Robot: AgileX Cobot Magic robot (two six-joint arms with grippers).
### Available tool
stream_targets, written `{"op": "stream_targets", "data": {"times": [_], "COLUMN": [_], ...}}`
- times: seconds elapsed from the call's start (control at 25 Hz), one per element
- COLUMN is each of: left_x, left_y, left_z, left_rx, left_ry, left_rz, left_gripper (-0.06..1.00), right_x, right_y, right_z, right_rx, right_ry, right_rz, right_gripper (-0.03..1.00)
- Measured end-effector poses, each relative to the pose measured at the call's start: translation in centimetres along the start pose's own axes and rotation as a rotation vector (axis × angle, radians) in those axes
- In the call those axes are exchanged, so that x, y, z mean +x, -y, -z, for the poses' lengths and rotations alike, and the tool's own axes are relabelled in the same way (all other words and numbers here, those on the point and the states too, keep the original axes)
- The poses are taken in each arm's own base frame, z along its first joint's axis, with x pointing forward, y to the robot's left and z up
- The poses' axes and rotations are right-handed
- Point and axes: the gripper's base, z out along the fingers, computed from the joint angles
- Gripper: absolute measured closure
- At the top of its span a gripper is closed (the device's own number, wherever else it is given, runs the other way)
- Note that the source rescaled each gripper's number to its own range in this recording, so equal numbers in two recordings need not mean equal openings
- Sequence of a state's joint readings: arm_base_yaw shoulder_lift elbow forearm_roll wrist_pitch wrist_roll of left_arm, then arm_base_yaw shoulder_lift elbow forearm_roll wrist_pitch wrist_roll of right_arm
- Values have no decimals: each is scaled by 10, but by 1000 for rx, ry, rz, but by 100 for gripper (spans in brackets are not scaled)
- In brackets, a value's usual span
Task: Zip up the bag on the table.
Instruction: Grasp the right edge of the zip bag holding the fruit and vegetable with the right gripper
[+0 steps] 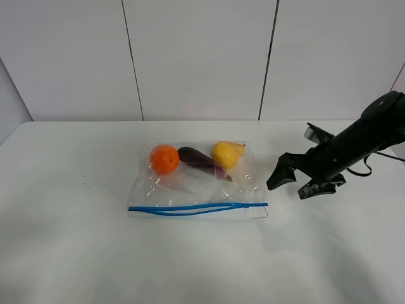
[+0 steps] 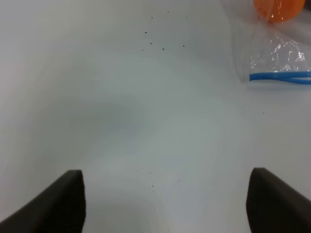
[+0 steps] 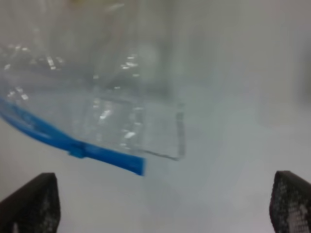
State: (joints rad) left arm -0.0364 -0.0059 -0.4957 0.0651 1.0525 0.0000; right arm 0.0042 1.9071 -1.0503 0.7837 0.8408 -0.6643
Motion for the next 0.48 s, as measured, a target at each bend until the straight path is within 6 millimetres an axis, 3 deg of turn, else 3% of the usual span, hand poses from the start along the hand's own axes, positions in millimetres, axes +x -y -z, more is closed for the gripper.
{"op": "stream_targets", "data": {"times": [0.48], "left_x": [0], "left_y": [0], "left_z": [0], "left_rx": [0], "left_ry": [0], "left_rz": [0], "left_gripper": [-2], "right_x": [-1], "right_y": [12], "right_z": [-50], "right_rx": [-250], "right_ry": [-10], "right_rz": [-23], "right_gripper": [5]}}
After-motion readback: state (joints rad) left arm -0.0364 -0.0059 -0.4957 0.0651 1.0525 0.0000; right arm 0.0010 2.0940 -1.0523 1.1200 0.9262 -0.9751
